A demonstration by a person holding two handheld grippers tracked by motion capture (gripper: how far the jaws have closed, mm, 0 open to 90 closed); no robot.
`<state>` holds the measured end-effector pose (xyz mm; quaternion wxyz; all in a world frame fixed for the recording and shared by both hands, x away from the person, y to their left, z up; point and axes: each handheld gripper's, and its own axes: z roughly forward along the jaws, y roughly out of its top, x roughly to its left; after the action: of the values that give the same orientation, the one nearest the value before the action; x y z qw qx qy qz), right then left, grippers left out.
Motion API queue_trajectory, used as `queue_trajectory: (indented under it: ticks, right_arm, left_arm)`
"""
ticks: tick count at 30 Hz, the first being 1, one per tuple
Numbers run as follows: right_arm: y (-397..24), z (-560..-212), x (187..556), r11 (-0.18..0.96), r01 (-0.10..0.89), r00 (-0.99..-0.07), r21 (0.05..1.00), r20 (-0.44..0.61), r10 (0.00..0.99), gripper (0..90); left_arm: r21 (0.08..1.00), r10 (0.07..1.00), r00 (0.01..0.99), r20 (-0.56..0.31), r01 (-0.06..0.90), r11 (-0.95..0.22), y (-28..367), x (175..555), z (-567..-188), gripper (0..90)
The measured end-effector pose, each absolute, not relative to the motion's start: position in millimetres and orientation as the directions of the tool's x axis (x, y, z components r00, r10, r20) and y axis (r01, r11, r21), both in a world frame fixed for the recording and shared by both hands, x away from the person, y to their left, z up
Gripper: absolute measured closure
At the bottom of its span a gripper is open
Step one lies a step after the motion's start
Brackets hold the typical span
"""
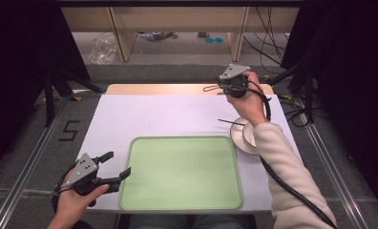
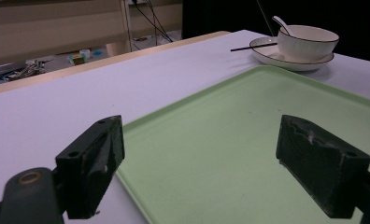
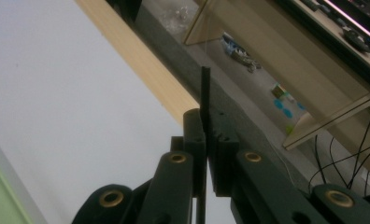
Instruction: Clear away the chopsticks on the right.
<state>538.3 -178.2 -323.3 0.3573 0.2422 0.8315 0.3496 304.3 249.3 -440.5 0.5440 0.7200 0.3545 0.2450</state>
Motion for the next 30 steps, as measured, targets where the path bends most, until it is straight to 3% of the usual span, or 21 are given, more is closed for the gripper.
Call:
queue_trajectory:
  ticks: [16, 30]
  right_arm:
    - [-179.3, -315.1, 535.4, 0.416, 0.256, -0.592, 0.872, -0.199, 0.781, 88.4]
    - [-186.0, -311.6, 521.1, 0.258, 0.452, -0.489, 0.854, -0.004, 0.872, 88.3]
  left_arm:
    - [0.956, 0.78, 0.624, -0.037, 0.248, -0.153, 249.4, 304.5, -440.7, 15.3]
    - [0.956, 0.78, 0.624, -0.036, 0.248, -0.154, 249.1, 304.6, -440.7, 15.3]
